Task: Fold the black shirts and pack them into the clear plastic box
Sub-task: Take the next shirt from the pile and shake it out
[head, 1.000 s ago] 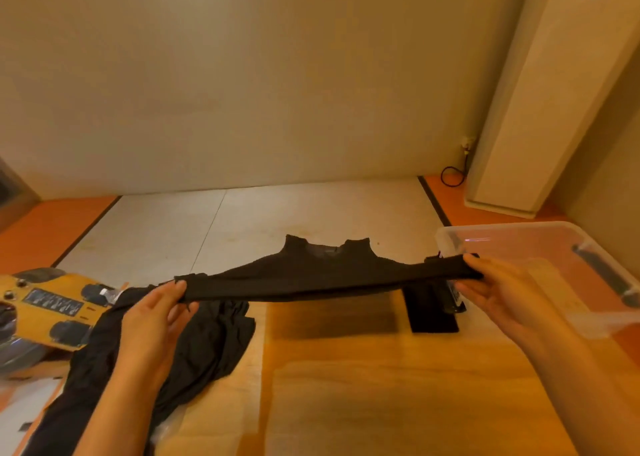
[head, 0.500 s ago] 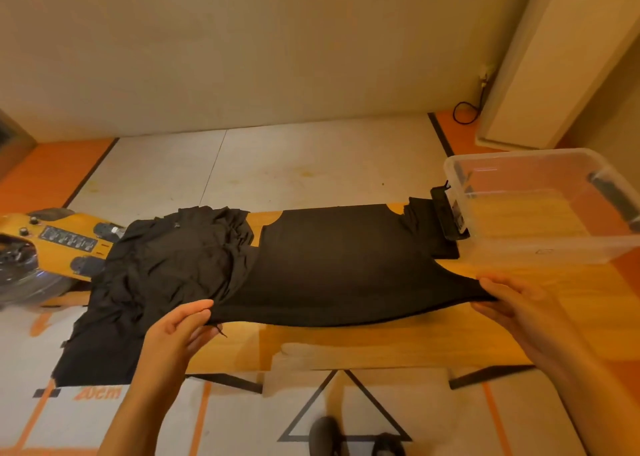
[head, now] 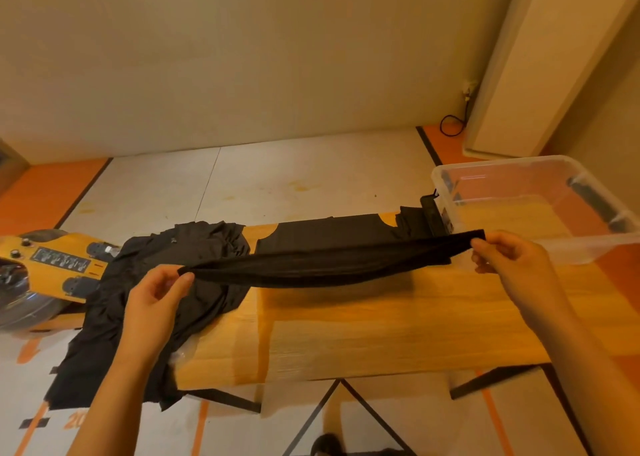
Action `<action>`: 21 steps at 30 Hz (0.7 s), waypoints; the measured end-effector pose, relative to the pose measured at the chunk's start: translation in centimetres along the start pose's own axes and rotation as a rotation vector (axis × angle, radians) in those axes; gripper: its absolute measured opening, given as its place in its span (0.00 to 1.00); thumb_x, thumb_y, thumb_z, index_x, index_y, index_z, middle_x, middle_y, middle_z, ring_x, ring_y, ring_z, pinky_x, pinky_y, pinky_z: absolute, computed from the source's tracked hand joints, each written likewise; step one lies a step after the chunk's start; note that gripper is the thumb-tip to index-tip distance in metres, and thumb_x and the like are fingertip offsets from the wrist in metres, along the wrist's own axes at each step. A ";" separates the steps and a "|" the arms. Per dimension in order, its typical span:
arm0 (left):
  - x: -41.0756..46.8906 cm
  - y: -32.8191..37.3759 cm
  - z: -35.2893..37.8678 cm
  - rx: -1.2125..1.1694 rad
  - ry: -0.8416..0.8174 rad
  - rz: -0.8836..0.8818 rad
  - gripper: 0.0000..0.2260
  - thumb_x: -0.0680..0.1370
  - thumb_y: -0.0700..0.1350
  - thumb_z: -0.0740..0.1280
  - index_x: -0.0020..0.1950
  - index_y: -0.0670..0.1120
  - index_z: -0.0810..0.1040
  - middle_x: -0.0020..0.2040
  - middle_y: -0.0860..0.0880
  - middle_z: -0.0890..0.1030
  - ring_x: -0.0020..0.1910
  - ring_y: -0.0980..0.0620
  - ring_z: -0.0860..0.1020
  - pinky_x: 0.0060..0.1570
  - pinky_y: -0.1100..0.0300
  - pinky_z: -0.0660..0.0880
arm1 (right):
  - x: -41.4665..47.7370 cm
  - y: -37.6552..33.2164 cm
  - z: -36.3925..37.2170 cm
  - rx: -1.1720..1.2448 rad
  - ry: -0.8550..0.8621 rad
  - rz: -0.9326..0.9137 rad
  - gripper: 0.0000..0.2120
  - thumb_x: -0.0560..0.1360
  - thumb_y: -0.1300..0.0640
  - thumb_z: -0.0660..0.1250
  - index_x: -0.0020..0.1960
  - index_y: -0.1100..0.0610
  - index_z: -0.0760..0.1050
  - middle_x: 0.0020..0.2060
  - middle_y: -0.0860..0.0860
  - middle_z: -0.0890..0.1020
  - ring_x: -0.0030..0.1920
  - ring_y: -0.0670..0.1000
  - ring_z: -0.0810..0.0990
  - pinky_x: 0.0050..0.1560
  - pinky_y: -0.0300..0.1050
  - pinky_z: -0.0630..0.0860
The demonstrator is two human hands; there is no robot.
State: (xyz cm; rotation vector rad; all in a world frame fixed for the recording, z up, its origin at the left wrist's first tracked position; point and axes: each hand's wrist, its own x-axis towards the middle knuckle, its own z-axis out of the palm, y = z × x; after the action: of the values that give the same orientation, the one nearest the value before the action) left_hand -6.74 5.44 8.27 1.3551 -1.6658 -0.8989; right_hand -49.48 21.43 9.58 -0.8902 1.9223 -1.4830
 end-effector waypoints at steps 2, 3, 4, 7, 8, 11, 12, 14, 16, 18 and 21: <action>0.3 0.3 0.0 0.012 0.003 0.045 0.08 0.82 0.42 0.60 0.57 0.47 0.77 0.52 0.50 0.80 0.54 0.56 0.78 0.52 0.66 0.74 | 0.2 -0.3 -0.1 -0.061 0.027 -0.068 0.07 0.79 0.56 0.64 0.48 0.58 0.77 0.48 0.53 0.80 0.49 0.45 0.78 0.46 0.36 0.70; 0.3 0.5 0.1 0.009 0.013 0.068 0.08 0.83 0.42 0.59 0.58 0.48 0.76 0.52 0.50 0.79 0.55 0.57 0.77 0.55 0.62 0.72 | 0.1 -0.6 -0.1 -0.062 -0.004 -0.081 0.07 0.79 0.57 0.62 0.49 0.59 0.77 0.49 0.52 0.79 0.48 0.41 0.77 0.46 0.35 0.69; 0.3 0.6 0.2 0.007 0.033 0.092 0.08 0.83 0.43 0.57 0.57 0.48 0.75 0.51 0.50 0.79 0.54 0.57 0.77 0.56 0.59 0.72 | 0.1 -0.8 -0.1 -0.054 -0.039 -0.086 0.07 0.80 0.57 0.61 0.48 0.58 0.76 0.49 0.50 0.79 0.48 0.39 0.77 0.47 0.35 0.69; -0.1 0.9 0.4 0.037 0.060 0.175 0.08 0.83 0.44 0.56 0.52 0.55 0.72 0.44 0.50 0.77 0.44 0.53 0.77 0.45 0.59 0.74 | -0.2 -1.0 -0.2 -0.017 -0.085 -0.087 0.05 0.79 0.54 0.61 0.47 0.52 0.75 0.45 0.48 0.83 0.48 0.42 0.81 0.46 0.32 0.76; -0.2 0.8 0.3 0.062 0.059 0.196 0.08 0.83 0.44 0.56 0.51 0.56 0.71 0.42 0.47 0.76 0.41 0.47 0.76 0.40 0.56 0.73 | -0.4 -1.1 -0.3 -0.029 -0.088 -0.100 0.05 0.79 0.56 0.60 0.47 0.52 0.75 0.44 0.48 0.83 0.48 0.43 0.82 0.45 0.30 0.76; -0.8 0.2 -0.2 0.127 0.056 0.209 0.06 0.82 0.47 0.56 0.52 0.58 0.70 0.40 0.38 0.75 0.38 0.38 0.75 0.34 0.48 0.72 | -1.0 -1.1 -0.5 -0.068 -0.079 -0.122 0.07 0.81 0.60 0.58 0.47 0.55 0.73 0.37 0.45 0.83 0.40 0.42 0.82 0.37 0.29 0.75; -1.0 -0.1 -0.3 0.148 0.054 0.211 0.06 0.81 0.48 0.56 0.52 0.59 0.69 0.39 0.37 0.75 0.37 0.40 0.75 0.33 0.47 0.73 | -1.3 -1.1 -0.5 -0.074 -0.085 -0.120 0.07 0.81 0.60 0.58 0.47 0.56 0.73 0.34 0.45 0.83 0.36 0.41 0.81 0.34 0.30 0.75; -1.4 -0.6 -0.5 0.175 0.039 0.205 0.05 0.81 0.49 0.56 0.52 0.59 0.69 0.38 0.39 0.76 0.35 0.42 0.75 0.33 0.45 0.73 | -1.8 -0.9 -0.4 -0.059 -0.107 -0.115 0.07 0.81 0.56 0.57 0.47 0.55 0.72 0.30 0.47 0.81 0.31 0.43 0.79 0.30 0.33 0.74; -1.8 -1.0 -0.3 0.170 0.015 0.194 0.05 0.81 0.48 0.56 0.52 0.59 0.69 0.38 0.41 0.77 0.35 0.44 0.76 0.33 0.46 0.74 | -2.1 -0.4 -0.3 -0.044 -0.115 -0.092 0.09 0.77 0.48 0.58 0.45 0.52 0.72 0.28 0.51 0.79 0.28 0.45 0.77 0.27 0.36 0.73; -2.3 -1.5 0.1 0.162 -0.018 0.178 0.07 0.82 0.46 0.56 0.52 0.58 0.69 0.37 0.42 0.77 0.36 0.46 0.76 0.31 0.50 0.74 | -2.2 0.5 -0.2 -0.048 -0.117 -0.063 0.09 0.78 0.48 0.58 0.45 0.52 0.72 0.26 0.54 0.75 0.27 0.48 0.74 0.26 0.38 0.70; -2.7 -2.5 0.9 0.156 -0.064 0.144 0.09 0.82 0.42 0.56 0.50 0.57 0.69 0.37 0.48 0.76 0.37 0.52 0.77 0.29 0.63 0.73 | -2.2 2.1 0.0 -0.048 -0.120 -0.007 0.11 0.76 0.45 0.59 0.44 0.51 0.73 0.26 0.52 0.72 0.26 0.46 0.72 0.25 0.38 0.66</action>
State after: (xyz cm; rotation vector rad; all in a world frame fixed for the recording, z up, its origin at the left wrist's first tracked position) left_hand -6.20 7.74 5.27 1.3009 -1.8902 -0.7491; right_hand -48.41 23.53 7.57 -0.9851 1.8760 -1.3607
